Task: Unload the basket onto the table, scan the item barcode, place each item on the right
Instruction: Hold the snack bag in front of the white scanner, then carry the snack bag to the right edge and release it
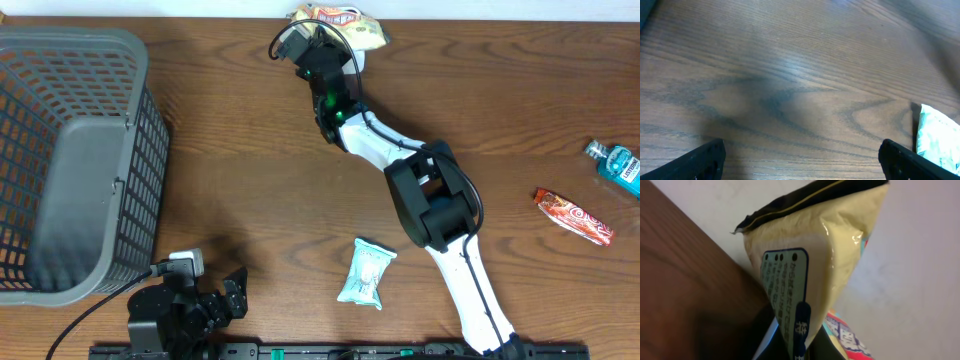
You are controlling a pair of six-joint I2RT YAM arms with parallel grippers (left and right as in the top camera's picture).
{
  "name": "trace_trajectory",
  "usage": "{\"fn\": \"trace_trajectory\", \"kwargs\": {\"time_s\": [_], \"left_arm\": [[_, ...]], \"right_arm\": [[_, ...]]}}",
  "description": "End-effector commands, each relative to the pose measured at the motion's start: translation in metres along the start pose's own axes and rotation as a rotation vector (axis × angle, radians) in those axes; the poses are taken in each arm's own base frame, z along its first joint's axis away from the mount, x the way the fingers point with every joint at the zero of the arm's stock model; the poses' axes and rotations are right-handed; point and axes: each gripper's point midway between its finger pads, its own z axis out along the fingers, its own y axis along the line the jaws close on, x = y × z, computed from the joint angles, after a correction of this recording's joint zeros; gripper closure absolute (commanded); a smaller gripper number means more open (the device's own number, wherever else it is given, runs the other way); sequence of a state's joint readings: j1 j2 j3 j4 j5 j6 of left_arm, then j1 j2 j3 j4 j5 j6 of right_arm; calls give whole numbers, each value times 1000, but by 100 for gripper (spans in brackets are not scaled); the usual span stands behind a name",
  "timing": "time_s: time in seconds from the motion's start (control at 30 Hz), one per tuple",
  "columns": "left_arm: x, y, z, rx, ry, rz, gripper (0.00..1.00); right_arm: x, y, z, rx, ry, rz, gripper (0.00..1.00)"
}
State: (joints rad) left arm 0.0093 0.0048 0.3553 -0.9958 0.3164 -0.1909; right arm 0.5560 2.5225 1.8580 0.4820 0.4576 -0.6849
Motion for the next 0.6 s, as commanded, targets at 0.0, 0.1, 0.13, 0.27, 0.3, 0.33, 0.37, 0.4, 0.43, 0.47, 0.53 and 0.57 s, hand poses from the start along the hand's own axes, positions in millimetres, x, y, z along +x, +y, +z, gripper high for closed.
{"fn": "trace_trajectory", "kwargs": {"time_s": [0.0, 0.1, 0.13, 0.27, 0.3, 0.33, 0.37, 0.4, 0.43, 0.47, 0.53, 0.57], "left_arm": [[4, -1, 1, 8, 15, -13, 2], [4, -1, 1, 8, 15, -13, 2], [4, -1, 1, 8, 15, -13, 2], [4, -1, 1, 8, 15, -13, 2], [4, -1, 1, 8, 15, -13, 2], [4, -1, 1, 8, 15, -13, 2], [4, -1, 1, 8, 15, -13, 2], [4, -1, 1, 8, 15, -13, 2], [4, -1, 1, 8, 15, -13, 2], [4, -1, 1, 8, 15, -13, 2], [4, -1, 1, 8, 15, -13, 2], [4, -1, 1, 8, 15, -13, 2]], "right_arm": [[-11, -14, -9, 28, 45, 180, 99], [-11, -42, -21, 76, 137, 149, 99], [-10, -59, -28, 116, 179, 140, 99], [0, -131, -58, 253, 330, 180, 99], [7, -142, -64, 267, 364, 195, 99], [14, -158, -73, 284, 404, 223, 99], [25, -170, -80, 295, 450, 250, 99], [36, -178, -86, 301, 488, 269, 99], [52, -190, -94, 311, 545, 299, 99], [67, -198, -100, 322, 594, 323, 99], [107, -213, -114, 355, 716, 371, 99], [131, -222, -122, 382, 784, 399, 99]]}}
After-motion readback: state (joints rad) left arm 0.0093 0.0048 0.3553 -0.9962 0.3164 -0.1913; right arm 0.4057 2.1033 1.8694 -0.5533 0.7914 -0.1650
